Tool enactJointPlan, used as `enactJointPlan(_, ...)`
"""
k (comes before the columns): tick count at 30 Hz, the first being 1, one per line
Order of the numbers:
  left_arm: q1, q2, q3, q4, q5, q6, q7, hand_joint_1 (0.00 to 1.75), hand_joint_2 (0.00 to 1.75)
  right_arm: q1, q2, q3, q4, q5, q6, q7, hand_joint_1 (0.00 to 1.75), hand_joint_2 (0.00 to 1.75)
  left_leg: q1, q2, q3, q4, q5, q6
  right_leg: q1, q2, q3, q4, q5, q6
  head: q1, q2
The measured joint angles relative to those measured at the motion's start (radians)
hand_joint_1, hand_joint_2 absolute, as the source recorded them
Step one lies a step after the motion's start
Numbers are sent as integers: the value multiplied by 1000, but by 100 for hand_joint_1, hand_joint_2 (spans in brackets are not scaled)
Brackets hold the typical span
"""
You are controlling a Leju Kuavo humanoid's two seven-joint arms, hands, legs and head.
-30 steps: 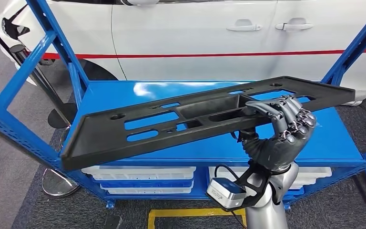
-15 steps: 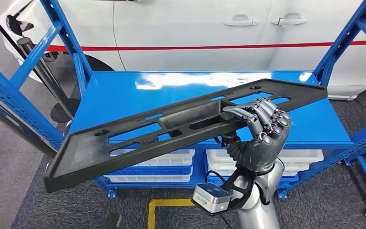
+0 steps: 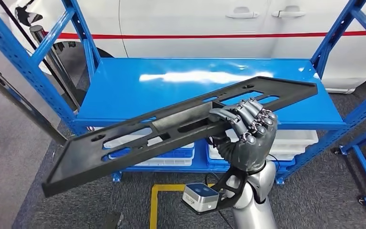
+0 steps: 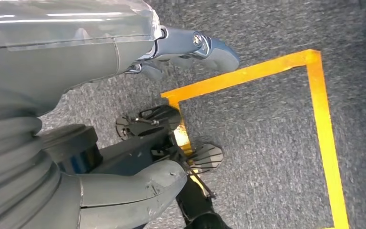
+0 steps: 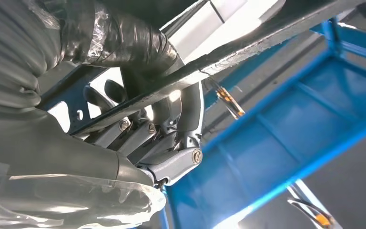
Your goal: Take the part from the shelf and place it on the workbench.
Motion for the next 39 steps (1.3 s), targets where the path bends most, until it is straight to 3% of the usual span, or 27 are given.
enactJointPlan(1, -1, -1, 0, 0, 0, -1, 2, 0, 175, 0, 0, 0, 0, 0, 0, 0, 171, 175, 1, 3, -8, -3, 13, 9, 0, 2, -7, 13, -19, 4, 0, 0)
enactJointPlan(2, -3, -1, 0, 0, -1, -1, 3, 0, 175, 0, 0, 0, 0, 1, 0, 0, 171, 175, 3, 6, -18, -7, 28, 18, 0, 5, -19, 45, -58, 6, 1, 0)
enactJointPlan(4, -7, -2, 0, 0, -2, -2, 5, 0, 175, 0, -1, 0, 1, 2, 0, 0, 171, 175, 2, 9, -47, -8, 55, 29, 0, 8, -51, 159, -167, 7, 1, 0)
enactJointPlan(5, -8, -2, 0, 0, -2, -2, 6, 0, 175, 0, -1, 0, 2, 2, 0, 0, 171, 175, 1, 10, -64, -7, 68, 29, 0, 9, -63, 223, -202, 8, 1, 0)
enactJointPlan(6, -8, -2, 0, 0, -2, -2, 6, 0, 175, 0, -1, 0, 3, 2, 0, 0, 171, 175, 0, 11, -83, -6, 82, 29, 0, 9, -65, 270, -213, 8, 1, 0)
enactJointPlan(8, -8, -2, 0, 0, -4, -2, 7, 0, 175, 0, -1, 0, 4, 4, 0, 0, 171, 175, -2, 12, -122, -1, 107, 26, 0, 9, -23, 275, -179, 6, 1, 0)
enactJointPlan(10, -8, -2, 0, 0, -7, -4, 8, 0, 175, -1, -1, 0, 5, 12, 0, 0, 171, 175, -4, 12, -155, 9, 128, 19, 2, 9, 82, 162, -154, 0, 1, 0)
enactJointPlan(12, -8, -2, 0, 0, -12, -6, 8, 0, 175, -2, 0, 0, 6, 21, 0, 0, 171, 175, -6, 11, -176, 21, 145, 10, 6, 10, 169, 40, -179, -7, 1, 0)
enactJointPlan(13, -9, -3, 0, 0, -14, -7, 8, 0, 175, -2, 0, 0, 6, 23, 0, 0, 171, 175, -6, 11, -180, 24, 154, 4, 9, 11, 187, 9, -191, -12, 0, 0)
enactJointPlan(15, -9, -3, 0, 0, -17, -11, 8, 0, 175, -3, 0, 0, 10, 24, 0, 0, 171, 175, -2, 10, -186, 25, 166, -7, 11, 9, 179, -2, -180, -26, 1, 0)
enactJointPlan(16, -9, -4, 0, 0, -18, -13, 9, 0, 175, -5, 0, 0, 13, 24, 0, 0, 171, 175, 0, 9, -193, 34, 154, -14, 10, 7, 171, -3, -169, -34, 0, 0)
enactJointPlan(18, -10, -6, 0, 0, -18, -17, 8, 0, 175, -12, 1, -2, 22, 21, 0, 0, 171, 175, 5, 7, -218, 103, 73, -26, 7, 4, 146, -6, -142, -47, 0, 0)
enactJointPlan(20, -11, -7, -1, 0, -18, -18, 8, 0, 175, -19, 2, -6, 31, 16, 0, 0, 171, 175, 8, 7, -246, 227, -23, -36, 8, 3, 113, -5, -115, -52, 0, 0)
enactJointPlan(21, -12, -7, -1, 0, -18, -18, 8, 0, 175, -21, 3, -8, 34, 14, 0, 0, 171, 175, 10, 7, -250, 278, -42, -39, 9, 3, 96, -4, -102, -51, 0, 0)
enactJointPlan(23, -12, -7, -1, 0, -18, -17, 8, 0, 175, -22, 3, -10, 41, 10, 0, 0, 171, 175, 10, 7, -215, 296, -17, -39, 9, 2, 62, -3, -76, -49, 0, 0)
enactJointPlan(25, -15, -7, -1, 0, -17, -17, 8, 0, 175, -23, 3, -10, 45, 9, 0, 0, 171, 175, 9, 6, -110, 180, 16, -31, 9, 3, 33, -2, -51, -44, -1, 0)
enactJointPlan(27, -20, -7, -1, -1, -17, -16, 8, 0, 175, -25, 4, -11, 47, 9, 0, 0, 171, 175, 4, 5, -6, 38, 2, -21, 9, 2, 19, -3, -29, -35, 0, 0)
enactJointPlan(28, -22, -7, -1, -1, -17, -16, 8, 0, 175, -25, 4, -11, 48, 9, 0, 0, 171, 175, 0, 4, 16, 0, -8, -16, 9, 1, 17, -5, -20, -29, 0, 0)
enactJointPlan(30, -23, -8, -1, -1, -16, -16, 7, 0, 175, -27, 4, -11, 50, 9, 0, 0, 171, 175, -2, 4, 14, -19, 3, -5, 7, 0, 15, -11, -3, -16, 0, 0)
enactJointPlan(31, -23, -9, -1, 0, -15, -16, 7, 0, 175, -27, 4, -13, 50, 9, 0, 0, 171, 175, -1, 7, 9, -25, 16, 3, 6, 2, 11, -7, -9, -12, 0, 0)
enactJointPlan(32, -23, -10, -1, 0, -15, -16, 7, 0, 175, -27, 4, -15, 51, 9, 0, 0, 171, 175, 1, 9, 1, -30, 30, 12, 6, 4, 2, 13, -35, -8, 0, 0)
enactJointPlan(33, -24, -11, -1, 0, -14, -16, 6, 0, 175, -27, 3, -18, 52, 10, 0, 0, 171, 175, 2, 12, -10, -33, 44, 19, 6, 7, -13, 51, -79, -6, 1, 0)
enactJointPlan(35, -26, -13, -1, 0, -14, -15, 6, 0, 175, -27, 3, -24, 54, 10, 0, 0, 171, 175, -1, 15, -41, -31, 68, 27, 3, 10, -45, 172, -182, -1, 1, 0)
enactJointPlan(36, -25, -14, -1, 0, -14, -15, 6, 0, 175, -27, 3, -27, 56, 10, 0, 0, 171, 175, -2, 15, -59, -29, 80, 26, 2, 11, -55, 232, -210, 2, 1, 0)
enactJointPlan(37, -25, -14, -1, 0, -14, -15, 6, 0, 175, -27, 3, -29, 57, 10, 0, 0, 171, 175, -3, 16, -78, -26, 92, 25, 0, 11, -55, 270, -212, 5, 1, 0)
enactJointPlan(38, -26, -14, -1, 0, -14, -15, 7, 0, 175, -27, 3, -31, 58, 10, 0, 0, 171, 175, -3, 17, -97, -22, 104, 22, -2, 10, -39, 277, -193, 7, 1, 0)
enactJointPlan(39, -26, -14, -1, 0, -14, -16, 7, 0, 175, -27, 3, -33, 60, 10, 0, 0, 171, 175, -2, 17, -116, -16, 114, 18, -5, 10, -6, 251, -164, 10, 1, 0)
